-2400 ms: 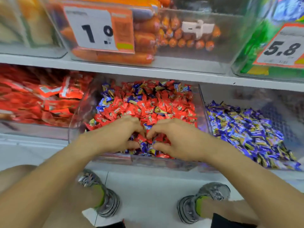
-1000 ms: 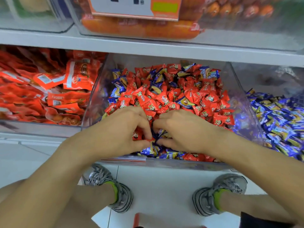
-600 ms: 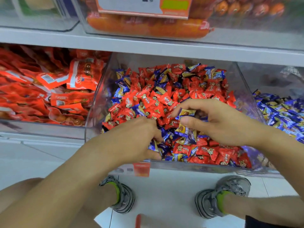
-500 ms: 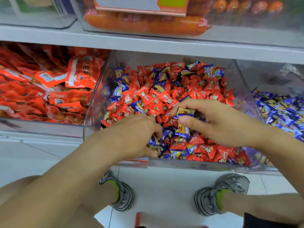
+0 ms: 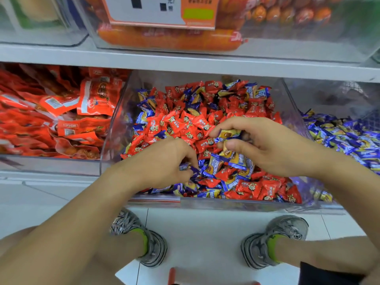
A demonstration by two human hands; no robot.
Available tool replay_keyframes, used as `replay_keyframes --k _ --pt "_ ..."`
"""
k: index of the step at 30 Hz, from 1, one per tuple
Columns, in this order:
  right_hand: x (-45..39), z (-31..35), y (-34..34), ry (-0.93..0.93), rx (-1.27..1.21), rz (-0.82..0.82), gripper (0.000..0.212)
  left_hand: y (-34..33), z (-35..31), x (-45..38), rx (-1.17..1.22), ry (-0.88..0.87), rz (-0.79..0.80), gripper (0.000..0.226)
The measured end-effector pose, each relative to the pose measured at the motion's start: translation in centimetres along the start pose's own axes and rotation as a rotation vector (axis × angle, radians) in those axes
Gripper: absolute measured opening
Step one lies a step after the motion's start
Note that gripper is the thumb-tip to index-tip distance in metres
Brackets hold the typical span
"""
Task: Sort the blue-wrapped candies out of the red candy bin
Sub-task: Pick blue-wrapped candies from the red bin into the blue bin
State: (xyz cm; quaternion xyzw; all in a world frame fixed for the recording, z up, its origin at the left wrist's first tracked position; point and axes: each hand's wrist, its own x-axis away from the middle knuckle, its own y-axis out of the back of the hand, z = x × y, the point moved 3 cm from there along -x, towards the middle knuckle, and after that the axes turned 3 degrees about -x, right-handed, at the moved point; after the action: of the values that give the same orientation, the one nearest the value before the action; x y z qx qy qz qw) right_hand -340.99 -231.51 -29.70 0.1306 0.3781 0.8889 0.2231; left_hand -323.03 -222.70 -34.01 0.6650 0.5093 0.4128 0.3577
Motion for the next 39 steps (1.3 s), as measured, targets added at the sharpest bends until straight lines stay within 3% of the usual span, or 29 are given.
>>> replay_keyframes --k 5,9,13,16,18,20,23,25,27,30,35,39 --pt "-0.3 -1.2 0.3 -0.044 -0.159 0.018 0.030 1.3 0.2 0.6 0.129 0.041 -0.028 0.018" --pt "-0.4 -1.5 0.3 -0.081 -0.215 -0.008 0.030 2.1 0.0 1.4 0.392 0.107 -0.031 0.006" --pt "-0.5 -1.4 0.4 -0.091 -0.329 -0.238 0.028 2.1 -0.6 1.6 0.744 0.143 -0.010 0.012" --pt "-0.4 -1.7 -0.1 -0.181 -0.462 -0.382 0.029 1.8 -1.3 1.7 0.804 0.140 0.019 0.007" --pt "-0.1 -1.3 0.0 -0.237 -0.574 -0.432 0.026 1.5 -1.8 1.5 0.854 0.204 -0.027 0.018" --pt "0.5 -0.8 0.6 -0.211 -0.456 -0.413 0.022 1.0 -2.0 0.0 0.887 0.307 -0.122 0.020" --pt "1.8 -0.1 1.5 -0.166 -0.061 -0.333 0.020 0.3 -2.1 -2.1 0.753 0.437 -0.148 0.035" --pt "2.5 0.1 1.4 -0.177 0.090 -0.335 0.023 0.1 -2.7 -2.2 0.616 0.296 -0.219 0.042" --pt "2.9 -0.2 0.3 -0.185 0.168 -0.345 0.025 -0.1 -3.2 -1.4 0.215 0.153 -0.253 0.039" --pt "3.1 -0.8 -2.6 -0.095 0.254 -0.212 0.021 -0.4 -3.5 -1.2 -0.123 0.115 -0.235 0.037" --pt "3.2 -1.8 -2.6 -0.100 0.303 -0.118 0.034 -0.6 -3.7 -1.9 -0.265 0.072 -0.240 0.037" --pt "3.2 -1.8 -2.4 -0.090 0.337 -0.075 0.024 -0.6 -3.7 -1.8 -0.278 0.065 -0.254 0.026"
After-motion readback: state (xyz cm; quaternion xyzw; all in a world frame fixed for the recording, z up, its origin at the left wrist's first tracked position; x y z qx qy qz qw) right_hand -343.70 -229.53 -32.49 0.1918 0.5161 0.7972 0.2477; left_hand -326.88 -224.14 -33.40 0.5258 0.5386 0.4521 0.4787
